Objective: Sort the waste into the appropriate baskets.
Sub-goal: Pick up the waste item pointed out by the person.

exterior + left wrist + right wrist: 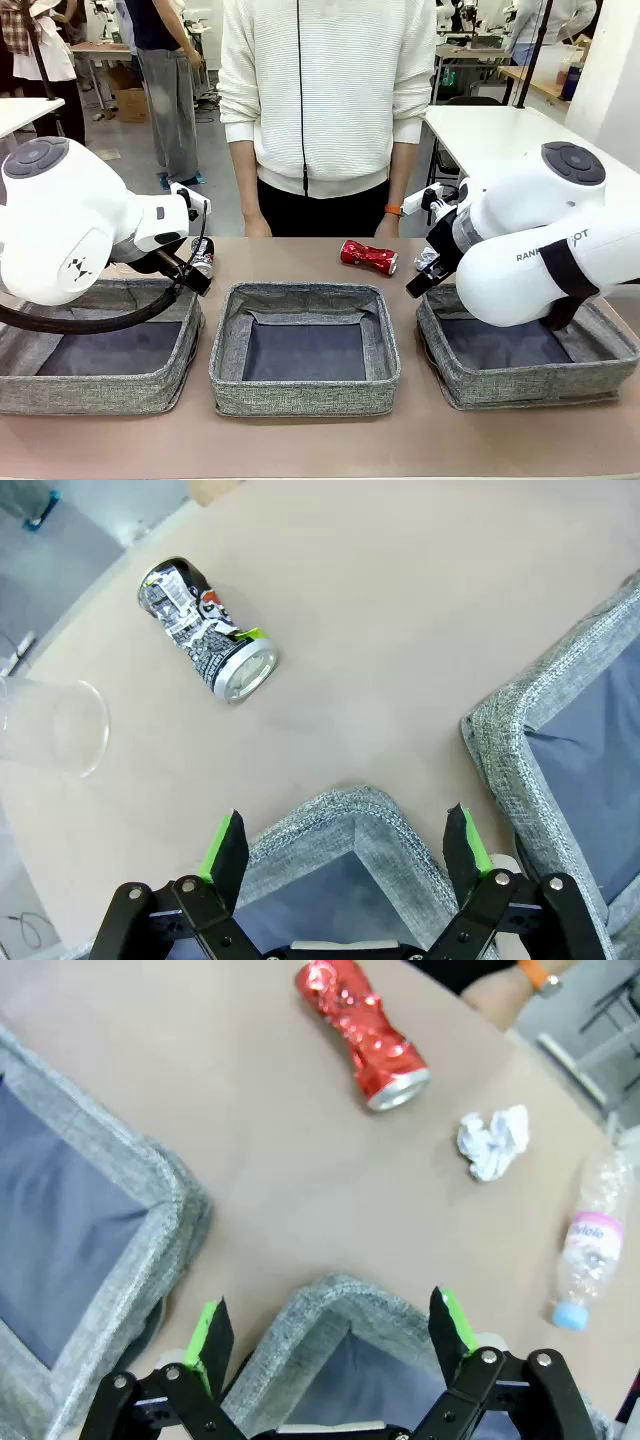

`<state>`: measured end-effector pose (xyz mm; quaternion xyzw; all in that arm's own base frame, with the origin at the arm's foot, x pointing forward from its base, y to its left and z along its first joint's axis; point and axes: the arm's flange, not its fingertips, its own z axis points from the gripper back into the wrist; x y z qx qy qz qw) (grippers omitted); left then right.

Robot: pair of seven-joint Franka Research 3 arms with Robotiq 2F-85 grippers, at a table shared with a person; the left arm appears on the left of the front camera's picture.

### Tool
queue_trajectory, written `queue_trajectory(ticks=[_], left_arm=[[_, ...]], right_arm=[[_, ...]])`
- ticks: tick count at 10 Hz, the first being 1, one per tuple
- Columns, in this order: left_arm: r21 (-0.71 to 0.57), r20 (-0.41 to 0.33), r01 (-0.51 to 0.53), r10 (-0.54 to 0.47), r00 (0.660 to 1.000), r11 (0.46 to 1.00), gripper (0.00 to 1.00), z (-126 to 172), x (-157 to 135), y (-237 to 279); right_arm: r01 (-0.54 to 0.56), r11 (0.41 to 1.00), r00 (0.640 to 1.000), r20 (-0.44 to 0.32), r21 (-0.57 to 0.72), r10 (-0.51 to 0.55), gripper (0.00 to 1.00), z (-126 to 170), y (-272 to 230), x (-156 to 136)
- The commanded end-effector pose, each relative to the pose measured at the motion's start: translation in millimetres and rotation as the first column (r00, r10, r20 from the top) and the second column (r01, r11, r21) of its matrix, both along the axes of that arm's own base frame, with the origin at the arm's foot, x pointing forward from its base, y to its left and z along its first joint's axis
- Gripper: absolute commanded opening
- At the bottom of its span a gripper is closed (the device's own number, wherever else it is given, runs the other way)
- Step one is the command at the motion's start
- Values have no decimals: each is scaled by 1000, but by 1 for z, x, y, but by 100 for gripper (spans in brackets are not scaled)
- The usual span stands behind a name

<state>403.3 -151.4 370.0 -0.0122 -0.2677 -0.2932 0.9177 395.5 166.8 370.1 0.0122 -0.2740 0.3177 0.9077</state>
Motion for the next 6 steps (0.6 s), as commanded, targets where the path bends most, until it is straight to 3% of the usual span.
queue_trajectory(ticks=[1,6], left_arm=[[0,0,0,0,1000,1000,100,0,0,0],[0,0,0,0,1000,1000,100,0,0,0]], right_arm=[[0,1000,1000,0,0,0,100,0,0,0],[0,1000,1000,0,0,0,100,0,0,0]])
